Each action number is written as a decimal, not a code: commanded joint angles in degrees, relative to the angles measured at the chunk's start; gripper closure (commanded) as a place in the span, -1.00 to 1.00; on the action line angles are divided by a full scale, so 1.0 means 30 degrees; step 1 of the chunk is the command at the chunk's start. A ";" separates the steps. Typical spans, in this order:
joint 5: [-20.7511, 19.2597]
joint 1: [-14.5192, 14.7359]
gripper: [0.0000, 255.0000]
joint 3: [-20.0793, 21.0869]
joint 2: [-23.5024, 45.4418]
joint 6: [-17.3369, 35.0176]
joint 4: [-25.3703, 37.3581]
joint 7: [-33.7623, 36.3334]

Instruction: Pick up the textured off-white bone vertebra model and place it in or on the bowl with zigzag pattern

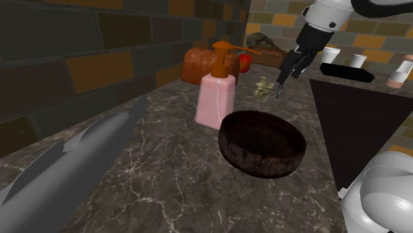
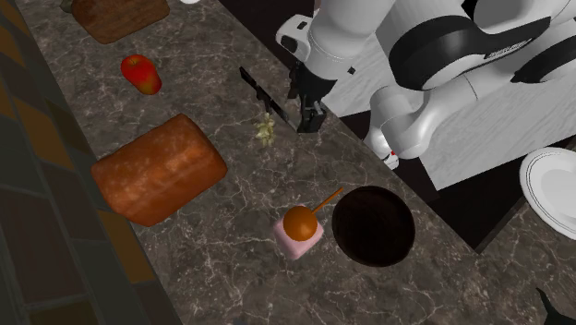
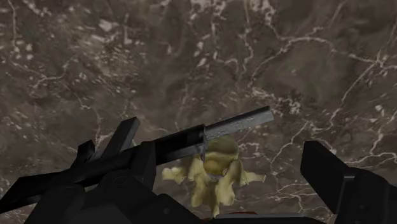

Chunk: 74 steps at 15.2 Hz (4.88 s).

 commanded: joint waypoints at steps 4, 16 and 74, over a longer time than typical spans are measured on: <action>0.0374 -0.0348 -1.00 -0.0007 0.2640 0.0435 0.1753 0.0944; 0.0785 -0.0705 -1.00 -0.0127 0.5682 0.2592 0.2119 0.1990; 0.1807 0.0487 1.00 0.3822 0.5913 -0.6271 1.1205 0.6982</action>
